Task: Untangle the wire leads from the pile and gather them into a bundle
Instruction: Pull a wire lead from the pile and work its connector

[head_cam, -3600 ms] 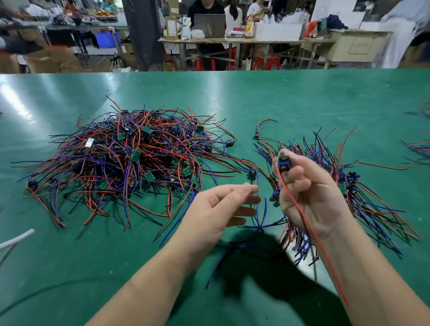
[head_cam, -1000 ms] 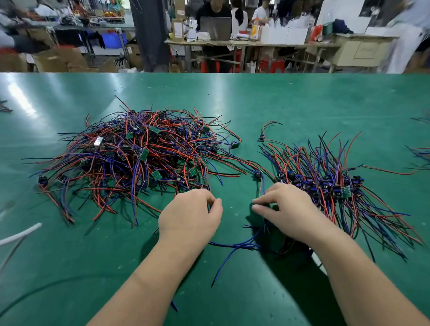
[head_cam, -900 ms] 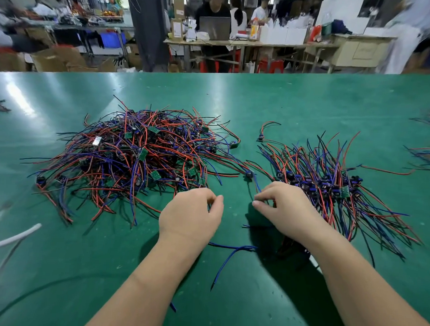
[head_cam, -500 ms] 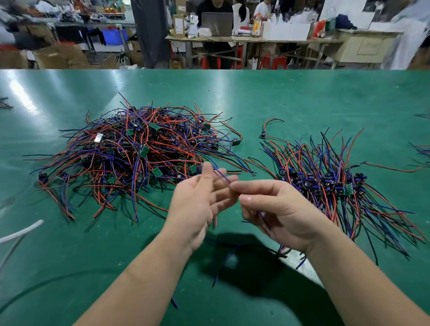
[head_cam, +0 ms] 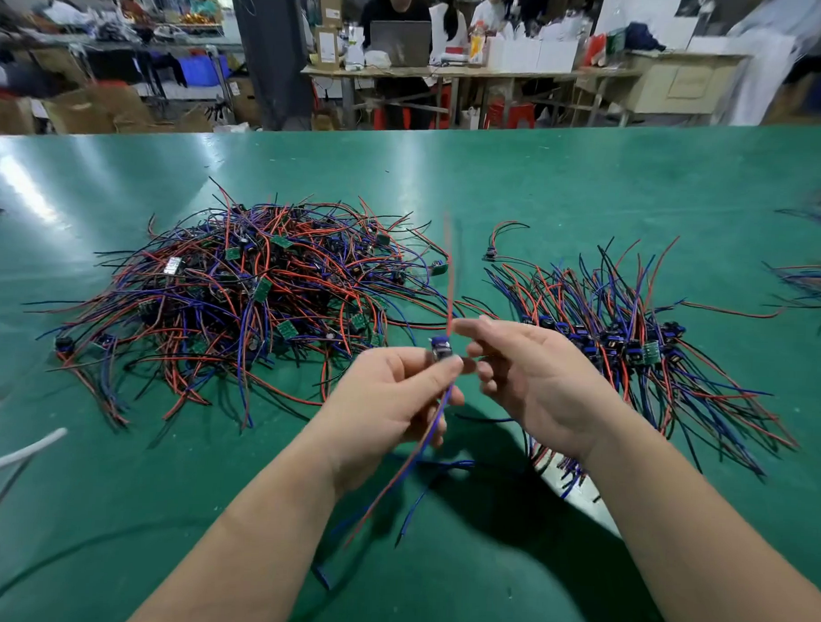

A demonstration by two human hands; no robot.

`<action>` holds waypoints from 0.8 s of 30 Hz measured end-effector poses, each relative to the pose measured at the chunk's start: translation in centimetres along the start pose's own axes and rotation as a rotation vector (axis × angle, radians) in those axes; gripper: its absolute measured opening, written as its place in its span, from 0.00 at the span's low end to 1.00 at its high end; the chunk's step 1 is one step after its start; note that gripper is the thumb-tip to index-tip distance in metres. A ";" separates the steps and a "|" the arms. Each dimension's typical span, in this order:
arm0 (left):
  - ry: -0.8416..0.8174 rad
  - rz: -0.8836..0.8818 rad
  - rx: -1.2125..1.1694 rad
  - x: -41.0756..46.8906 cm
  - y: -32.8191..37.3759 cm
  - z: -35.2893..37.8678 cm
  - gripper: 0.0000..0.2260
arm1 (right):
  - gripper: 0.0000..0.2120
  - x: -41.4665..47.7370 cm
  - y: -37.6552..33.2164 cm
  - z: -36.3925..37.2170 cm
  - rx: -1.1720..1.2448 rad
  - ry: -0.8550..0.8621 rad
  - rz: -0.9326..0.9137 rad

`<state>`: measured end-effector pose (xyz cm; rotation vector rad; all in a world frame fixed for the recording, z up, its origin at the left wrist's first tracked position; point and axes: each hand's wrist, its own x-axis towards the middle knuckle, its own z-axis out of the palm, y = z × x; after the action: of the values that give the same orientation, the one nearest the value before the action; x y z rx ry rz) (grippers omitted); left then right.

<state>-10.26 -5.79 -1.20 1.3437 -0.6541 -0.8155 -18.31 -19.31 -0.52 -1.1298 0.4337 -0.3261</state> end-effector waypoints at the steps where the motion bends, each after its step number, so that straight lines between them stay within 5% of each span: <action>1: -0.050 -0.007 0.038 -0.1 -0.1 0.1 0.08 | 0.12 -0.2 0.0 -0.1 -0.033 -0.043 -0.002; 10: -0.142 -0.052 0.094 -0.4 0.4 0.0 0.08 | 0.10 -0.3 0.1 -0.3 -0.070 -0.104 0.030; 15: 0.011 -0.073 0.120 -0.4 0.2 0.5 0.15 | 0.05 -0.1 0.2 -0.3 -0.095 -0.053 0.040; 19: 0.146 -0.002 0.105 -0.2 -0.4 0.7 0.07 | 0.04 0.1 0.6 -0.3 -0.174 0.018 0.018; 24: -0.080 -0.103 0.178 -0.6 -0.3 1.0 0.07 | 0.06 0.8 -0.5 -1.0 -0.035 0.259 -0.150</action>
<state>-11.47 -5.89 -1.38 1.5220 -0.7384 -0.9145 -18.12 -20.68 -0.50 -1.1611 0.5853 -0.6025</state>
